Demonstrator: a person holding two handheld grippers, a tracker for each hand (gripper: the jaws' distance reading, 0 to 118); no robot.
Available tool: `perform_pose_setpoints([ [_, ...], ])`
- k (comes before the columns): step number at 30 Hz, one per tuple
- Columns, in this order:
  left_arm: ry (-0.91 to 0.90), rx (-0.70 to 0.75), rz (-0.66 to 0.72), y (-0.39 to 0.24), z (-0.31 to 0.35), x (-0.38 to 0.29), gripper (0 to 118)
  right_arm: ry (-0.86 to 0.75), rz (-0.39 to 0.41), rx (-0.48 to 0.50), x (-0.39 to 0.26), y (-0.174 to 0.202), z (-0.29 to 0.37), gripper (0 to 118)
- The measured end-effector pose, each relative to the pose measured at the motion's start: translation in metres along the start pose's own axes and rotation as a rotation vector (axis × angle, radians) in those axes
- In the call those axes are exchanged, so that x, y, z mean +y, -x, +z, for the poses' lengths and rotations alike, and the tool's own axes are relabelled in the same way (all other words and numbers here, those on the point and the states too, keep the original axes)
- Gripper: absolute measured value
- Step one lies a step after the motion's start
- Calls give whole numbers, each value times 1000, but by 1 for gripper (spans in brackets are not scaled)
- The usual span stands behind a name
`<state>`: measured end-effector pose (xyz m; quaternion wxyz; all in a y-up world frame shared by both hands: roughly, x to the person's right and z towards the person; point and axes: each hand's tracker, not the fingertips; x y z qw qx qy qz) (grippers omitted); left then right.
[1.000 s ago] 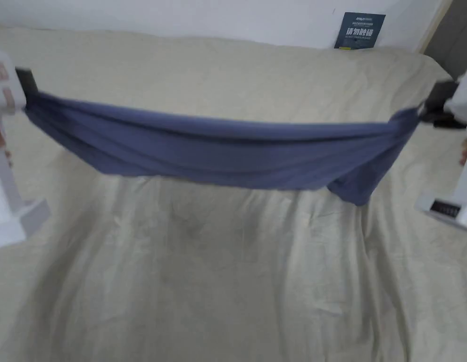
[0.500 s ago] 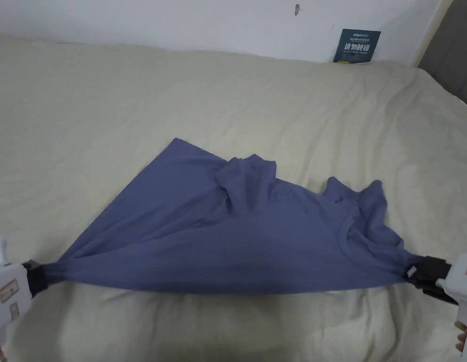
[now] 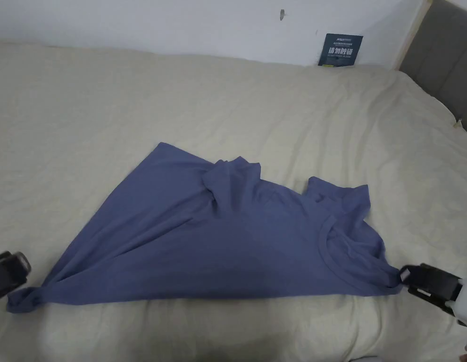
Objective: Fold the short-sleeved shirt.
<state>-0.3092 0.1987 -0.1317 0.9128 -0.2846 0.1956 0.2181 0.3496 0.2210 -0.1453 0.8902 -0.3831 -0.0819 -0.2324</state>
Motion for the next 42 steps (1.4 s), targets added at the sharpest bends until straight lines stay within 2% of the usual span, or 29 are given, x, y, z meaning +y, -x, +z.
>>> perform_pose_setpoints([
  [1,-37,0,-14,-7,11,9,112,-31,30,2,5,8,7,109],
  [7,-320,-34,-180,-54,56,49,113,-288,286,-67,30,68,46,111],
  [9,-404,-33,-237,-71,69,52,113,-404,338,-98,30,88,57,112],
  [13,-535,-77,-371,-103,85,46,113,-526,388,-11,23,116,73,115],
  [17,-471,-168,-395,-116,86,36,112,-591,433,66,5,136,80,115],
  [19,-435,-198,-397,-119,84,28,105,-614,432,109,-7,144,82,114],
  [20,-444,-210,-396,-119,85,23,94,-613,433,119,-12,147,82,113],
  [21,-452,-211,-400,-121,84,17,81,-618,439,133,-18,151,83,108],
  [24,-458,-213,-432,-124,83,8,67,-629,506,122,-31,163,83,91],
  [25,-459,-215,-446,-128,85,4,51,-636,507,119,-34,166,82,68],
  [26,-459,-217,-457,-129,85,2,29,-636,511,120,-35,167,81,35],
  [27,-466,-223,-459,-129,86,0,13,-632,503,126,-36,167,79,18],
  [29,-484,-245,-458,-129,89,-2,3,-624,473,139,-36,166,76,6],
  [37,-449,-261,-416,-128,86,-1,0,-597,423,154,-35,164,70,3],
  [42,-437,-270,-405,-131,81,6,0,-589,425,160,-31,164,69,3],
])
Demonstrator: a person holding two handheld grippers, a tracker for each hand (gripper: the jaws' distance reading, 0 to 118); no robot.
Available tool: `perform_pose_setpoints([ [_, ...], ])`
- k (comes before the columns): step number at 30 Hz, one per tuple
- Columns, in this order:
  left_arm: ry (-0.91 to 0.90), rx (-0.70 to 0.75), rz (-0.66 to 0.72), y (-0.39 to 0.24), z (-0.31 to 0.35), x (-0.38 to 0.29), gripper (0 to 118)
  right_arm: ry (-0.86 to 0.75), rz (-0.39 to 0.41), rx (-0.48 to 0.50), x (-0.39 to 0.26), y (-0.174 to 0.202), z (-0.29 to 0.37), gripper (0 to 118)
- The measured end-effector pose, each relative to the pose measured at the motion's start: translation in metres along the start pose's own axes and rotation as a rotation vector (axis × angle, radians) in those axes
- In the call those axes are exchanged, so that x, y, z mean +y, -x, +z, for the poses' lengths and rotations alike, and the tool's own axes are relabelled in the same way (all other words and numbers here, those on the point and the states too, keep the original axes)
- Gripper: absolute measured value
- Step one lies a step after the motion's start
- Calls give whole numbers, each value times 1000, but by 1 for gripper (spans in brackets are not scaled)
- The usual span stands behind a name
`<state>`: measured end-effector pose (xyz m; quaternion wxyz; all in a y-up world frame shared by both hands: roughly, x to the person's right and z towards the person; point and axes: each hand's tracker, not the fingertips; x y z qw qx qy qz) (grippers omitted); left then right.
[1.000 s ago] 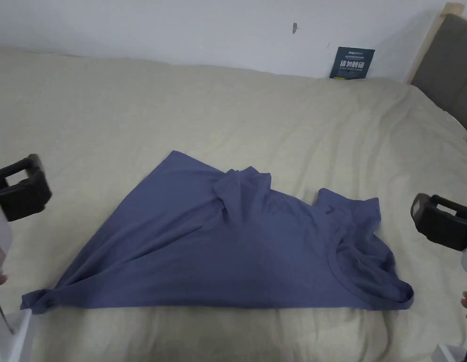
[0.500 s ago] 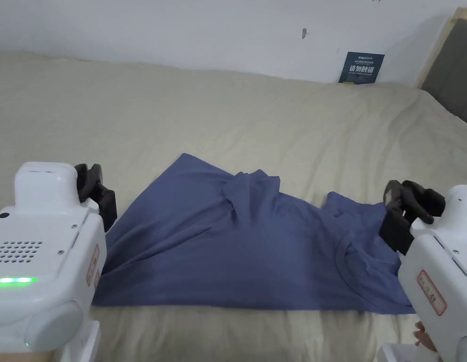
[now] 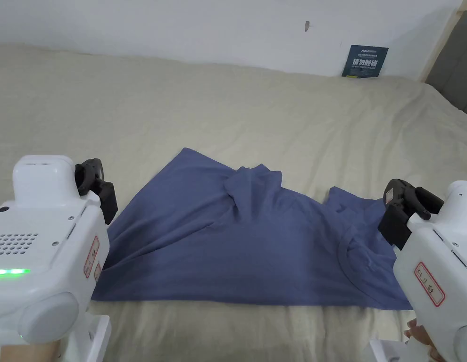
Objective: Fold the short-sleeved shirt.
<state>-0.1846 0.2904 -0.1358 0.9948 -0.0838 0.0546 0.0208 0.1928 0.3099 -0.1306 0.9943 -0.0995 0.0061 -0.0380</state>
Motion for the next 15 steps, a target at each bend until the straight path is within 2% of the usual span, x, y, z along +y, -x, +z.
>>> perform_pose_setpoints([
  [7,102,-53,-8,-3,-57,26,2,11,2,6,4,-1,-11,3],
  [8,113,-63,12,-2,-68,29,16,13,6,4,5,-2,-13,3],
  [9,144,-105,63,0,-83,33,37,15,10,3,5,-3,-15,3],
  [12,260,-161,146,1,-132,45,65,28,7,-5,7,-8,-25,3],
  [13,294,-169,147,0,-150,48,94,38,7,-7,8,-11,-30,3],
  [14,291,-166,145,-3,-165,50,110,48,9,-9,9,-10,-34,3],
  [15,283,-167,138,-6,-180,52,110,60,13,-13,9,-12,-39,3],
])
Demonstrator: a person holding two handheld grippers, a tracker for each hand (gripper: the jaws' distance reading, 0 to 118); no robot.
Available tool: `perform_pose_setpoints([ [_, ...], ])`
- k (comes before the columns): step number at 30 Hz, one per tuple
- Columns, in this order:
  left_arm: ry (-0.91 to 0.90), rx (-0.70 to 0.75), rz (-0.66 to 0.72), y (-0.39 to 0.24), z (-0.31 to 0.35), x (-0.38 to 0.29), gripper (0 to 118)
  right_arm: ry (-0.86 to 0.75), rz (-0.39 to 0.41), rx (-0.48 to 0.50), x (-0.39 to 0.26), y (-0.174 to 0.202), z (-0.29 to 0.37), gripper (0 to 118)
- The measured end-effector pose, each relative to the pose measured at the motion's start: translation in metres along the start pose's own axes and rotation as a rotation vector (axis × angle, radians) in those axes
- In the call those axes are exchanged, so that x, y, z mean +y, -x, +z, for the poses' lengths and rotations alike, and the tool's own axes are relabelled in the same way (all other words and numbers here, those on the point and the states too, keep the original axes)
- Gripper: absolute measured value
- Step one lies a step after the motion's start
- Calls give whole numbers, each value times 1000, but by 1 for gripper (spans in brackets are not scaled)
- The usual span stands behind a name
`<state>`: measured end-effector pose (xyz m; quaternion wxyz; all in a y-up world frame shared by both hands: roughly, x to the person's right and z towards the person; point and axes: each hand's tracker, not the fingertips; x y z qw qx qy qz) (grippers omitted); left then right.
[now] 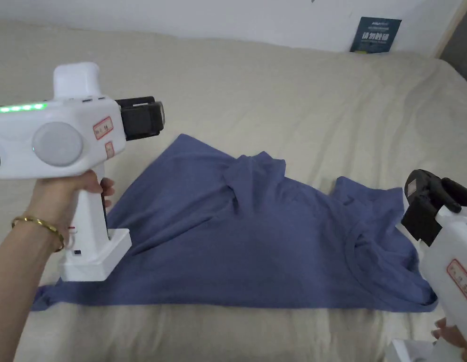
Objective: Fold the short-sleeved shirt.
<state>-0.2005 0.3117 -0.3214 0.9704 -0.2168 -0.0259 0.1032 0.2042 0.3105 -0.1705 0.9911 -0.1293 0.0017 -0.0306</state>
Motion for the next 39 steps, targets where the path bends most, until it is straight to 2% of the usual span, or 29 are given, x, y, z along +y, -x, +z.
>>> perform_pose_setpoints([
  [8,342,61,-114,-13,-151,31,110,92,2,-30,-2,-16,-47,3],
  [15,581,120,-108,-13,-272,18,109,175,-29,-87,-16,-35,-87,3],
  [19,661,118,-167,-18,-318,0,104,224,-41,-124,-27,-43,-102,3],
  [22,677,130,-198,-24,-337,-12,90,258,-56,-139,-35,-48,-110,3],
  [24,690,129,-213,-25,-346,-18,68,273,-65,-148,-39,-51,-114,3],
  [28,705,127,-212,-26,-351,-21,62,302,-69,-160,-47,-54,-116,3],
  [29,702,109,-219,-26,-350,-21,54,307,-71,-160,-48,-55,-116,3],
  [30,699,80,-231,-27,-347,-19,40,311,-73,-161,-48,-54,-116,3],
  [32,684,105,-282,-30,-344,-16,1,318,-76,-162,-49,-54,-116,3],
  [37,615,96,-279,-37,-322,-7,1,330,-93,-169,-37,-63,-114,3],
  [39,551,62,-236,-39,-306,1,1,345,-99,-183,-25,-73,-114,3],
])
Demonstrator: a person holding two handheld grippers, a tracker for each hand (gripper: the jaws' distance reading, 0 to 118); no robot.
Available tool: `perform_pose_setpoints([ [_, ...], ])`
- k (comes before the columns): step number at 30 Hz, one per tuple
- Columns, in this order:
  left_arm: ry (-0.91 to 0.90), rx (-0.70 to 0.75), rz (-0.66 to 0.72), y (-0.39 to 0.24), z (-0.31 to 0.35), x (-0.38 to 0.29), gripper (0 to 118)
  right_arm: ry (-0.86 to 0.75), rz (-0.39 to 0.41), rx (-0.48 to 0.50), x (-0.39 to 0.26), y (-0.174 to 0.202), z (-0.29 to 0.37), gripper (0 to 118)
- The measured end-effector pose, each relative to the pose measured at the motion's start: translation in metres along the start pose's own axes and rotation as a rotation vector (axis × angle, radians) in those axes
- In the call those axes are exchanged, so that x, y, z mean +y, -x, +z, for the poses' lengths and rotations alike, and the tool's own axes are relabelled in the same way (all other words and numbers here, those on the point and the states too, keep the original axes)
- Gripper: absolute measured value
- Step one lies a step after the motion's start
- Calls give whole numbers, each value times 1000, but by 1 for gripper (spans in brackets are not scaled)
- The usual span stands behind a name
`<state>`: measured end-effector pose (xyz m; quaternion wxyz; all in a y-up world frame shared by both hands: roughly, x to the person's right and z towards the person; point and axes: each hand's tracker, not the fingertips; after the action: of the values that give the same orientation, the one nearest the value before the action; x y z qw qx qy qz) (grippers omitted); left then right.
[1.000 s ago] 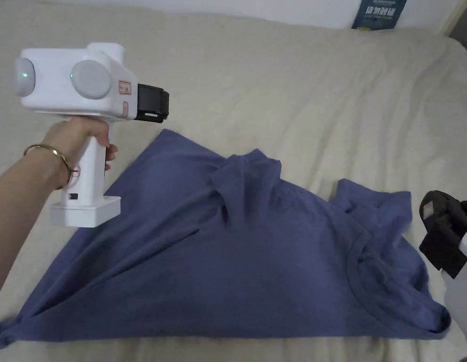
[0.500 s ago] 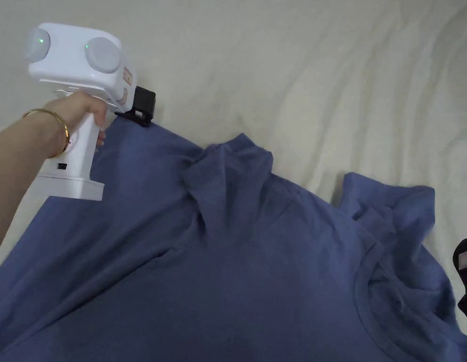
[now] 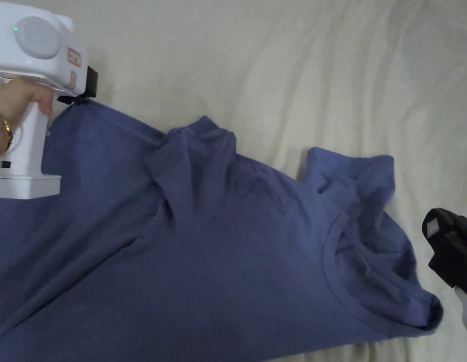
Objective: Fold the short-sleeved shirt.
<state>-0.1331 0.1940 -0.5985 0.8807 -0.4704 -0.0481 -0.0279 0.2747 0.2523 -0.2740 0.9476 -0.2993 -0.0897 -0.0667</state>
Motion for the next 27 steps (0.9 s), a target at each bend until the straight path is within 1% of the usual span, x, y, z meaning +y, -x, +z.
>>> perform_pose_setpoints([
  [3,-67,-22,52,10,10,2,1,37,-18,-8,21,-16,-3,3],
  [4,-86,-26,69,12,17,2,1,93,-27,2,26,-25,-8,4],
  [5,-90,-25,70,10,22,-2,1,148,-27,12,32,-30,-14,11],
  [6,-101,-28,78,11,28,-3,1,220,-47,27,38,-37,-25,30],
  [7,-111,-29,83,12,34,-5,1,279,-72,37,42,-42,-35,55],
  [8,-118,-30,88,12,39,-6,2,331,-90,53,42,-50,-45,77],
  [9,-129,-29,93,11,44,-7,1,423,-116,72,43,-55,-58,81],
  [11,-134,-27,104,10,51,-9,2,497,-166,71,38,-59,-76,81],
  [13,-129,-29,114,18,44,-5,1,590,-125,11,30,-61,-100,81],
  [15,-134,-27,123,22,43,-2,1,643,-120,-48,23,-64,-118,81],
  [17,-129,-34,141,28,34,1,1,673,-157,-65,18,-66,-129,81],
  [18,-130,-34,144,31,31,4,1,668,-176,-56,16,-67,-131,81],
  [21,-130,-23,138,35,21,8,1,673,-180,-53,11,-65,-137,78],
  [22,-130,-21,133,37,17,9,1,680,-169,-64,9,-65,-140,74],
  [23,-129,-19,130,39,14,10,1,682,-167,-70,7,-65,-143,64],
  [25,-137,-8,127,34,14,5,1,703,-176,-86,1,-64,-149,37],
  [26,-133,-7,129,33,14,4,1,713,-190,-86,-2,-65,-151,29],
  [27,-130,-4,132,35,10,4,1,720,-196,-78,-5,-67,-152,25],
])
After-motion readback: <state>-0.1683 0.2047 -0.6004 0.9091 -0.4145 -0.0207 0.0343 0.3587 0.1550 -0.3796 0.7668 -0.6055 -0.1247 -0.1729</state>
